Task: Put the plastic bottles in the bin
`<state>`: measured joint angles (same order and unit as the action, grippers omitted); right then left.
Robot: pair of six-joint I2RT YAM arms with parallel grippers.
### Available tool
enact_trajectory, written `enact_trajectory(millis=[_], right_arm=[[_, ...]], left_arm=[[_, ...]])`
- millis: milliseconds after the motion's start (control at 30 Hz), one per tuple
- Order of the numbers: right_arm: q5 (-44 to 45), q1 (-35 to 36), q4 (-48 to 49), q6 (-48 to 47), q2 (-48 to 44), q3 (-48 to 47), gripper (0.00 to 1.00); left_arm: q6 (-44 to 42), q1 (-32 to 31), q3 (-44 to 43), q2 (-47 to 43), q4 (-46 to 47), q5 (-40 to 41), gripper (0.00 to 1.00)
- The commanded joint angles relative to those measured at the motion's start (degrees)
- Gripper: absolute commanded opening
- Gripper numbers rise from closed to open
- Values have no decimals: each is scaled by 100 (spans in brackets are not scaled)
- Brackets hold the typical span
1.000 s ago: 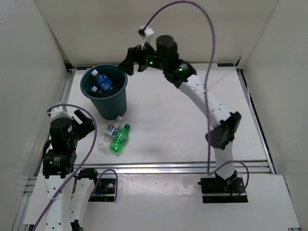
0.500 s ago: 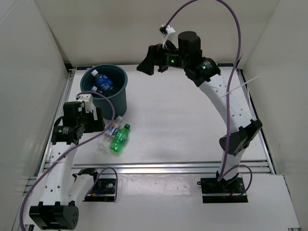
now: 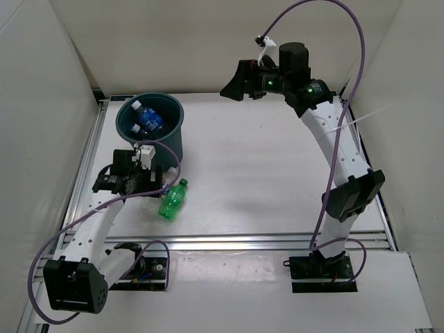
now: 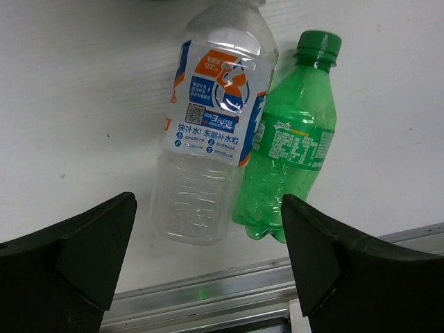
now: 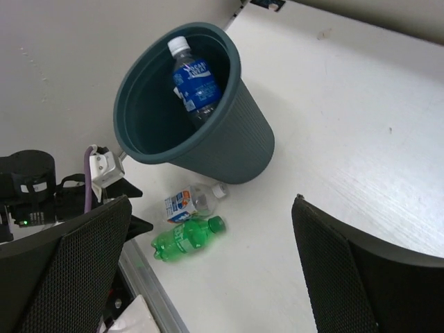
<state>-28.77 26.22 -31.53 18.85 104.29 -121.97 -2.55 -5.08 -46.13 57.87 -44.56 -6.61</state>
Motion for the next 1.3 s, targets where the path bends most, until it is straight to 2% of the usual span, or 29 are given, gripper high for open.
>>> enact_trajectory(millis=[0,300,767,1067,1133,1267], right_arm=[[-339,-265,173,188,-339,191,100],[-761,-863,393,522,-340,341,100],[-998,-1232,499,629,-286,498,100],[-1104,-1339,604,734,-234,613,100],[-1157,-1339,604,734,-234,613,100],[-1157,-1339,604,734,-234,666,100]], left_arm=[[0,-133,139,84,376,124,96],[-255,-625,244,621,667,458,97],[-361,-968,481,1183,949,1285,97],[-474,-1030,588,1236,1063,1461,84],[-527,-1030,588,1236,1063,1382,76],[-729,-1030,588,1175,1063,952,71]])
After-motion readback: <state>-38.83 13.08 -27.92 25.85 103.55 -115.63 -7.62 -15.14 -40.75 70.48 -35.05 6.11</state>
